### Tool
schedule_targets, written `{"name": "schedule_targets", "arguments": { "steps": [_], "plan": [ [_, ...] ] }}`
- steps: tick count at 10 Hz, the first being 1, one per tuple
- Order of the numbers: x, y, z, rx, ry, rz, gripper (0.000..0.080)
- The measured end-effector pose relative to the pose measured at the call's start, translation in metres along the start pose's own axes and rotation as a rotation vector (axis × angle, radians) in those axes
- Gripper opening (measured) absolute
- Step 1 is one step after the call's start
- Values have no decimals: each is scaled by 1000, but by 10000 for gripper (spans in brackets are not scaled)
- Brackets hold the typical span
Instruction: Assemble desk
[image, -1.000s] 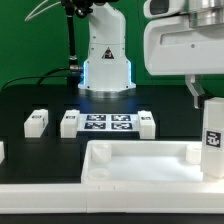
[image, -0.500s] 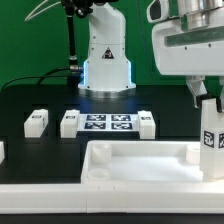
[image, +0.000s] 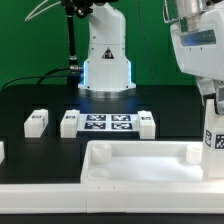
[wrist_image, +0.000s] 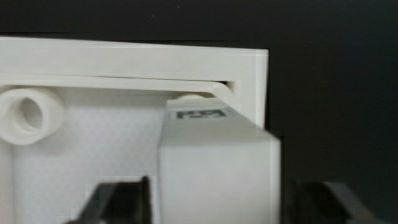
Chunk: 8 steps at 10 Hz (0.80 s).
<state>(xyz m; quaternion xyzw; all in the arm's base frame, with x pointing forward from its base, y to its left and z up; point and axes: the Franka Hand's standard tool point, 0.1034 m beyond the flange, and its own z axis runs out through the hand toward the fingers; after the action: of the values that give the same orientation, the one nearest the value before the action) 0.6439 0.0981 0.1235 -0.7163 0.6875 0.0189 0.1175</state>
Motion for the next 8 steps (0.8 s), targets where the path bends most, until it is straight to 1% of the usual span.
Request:
{"name": "schedule_targets", "arguments": {
  "steps": [1, 2, 3, 4, 5, 8],
  "plan": [
    [0, 0, 0, 0, -1, -11, 554],
    [0, 0, 1, -3, 8, -161, 630],
    [-1, 1, 3, -12, 16, -393, 630],
    [-6, 2, 6, -24, 8, -533, 643],
    [-13, 3, 8, -27, 3, -603, 643],
    [-10, 3, 7, -28, 2, -797, 649]
  ]
}}
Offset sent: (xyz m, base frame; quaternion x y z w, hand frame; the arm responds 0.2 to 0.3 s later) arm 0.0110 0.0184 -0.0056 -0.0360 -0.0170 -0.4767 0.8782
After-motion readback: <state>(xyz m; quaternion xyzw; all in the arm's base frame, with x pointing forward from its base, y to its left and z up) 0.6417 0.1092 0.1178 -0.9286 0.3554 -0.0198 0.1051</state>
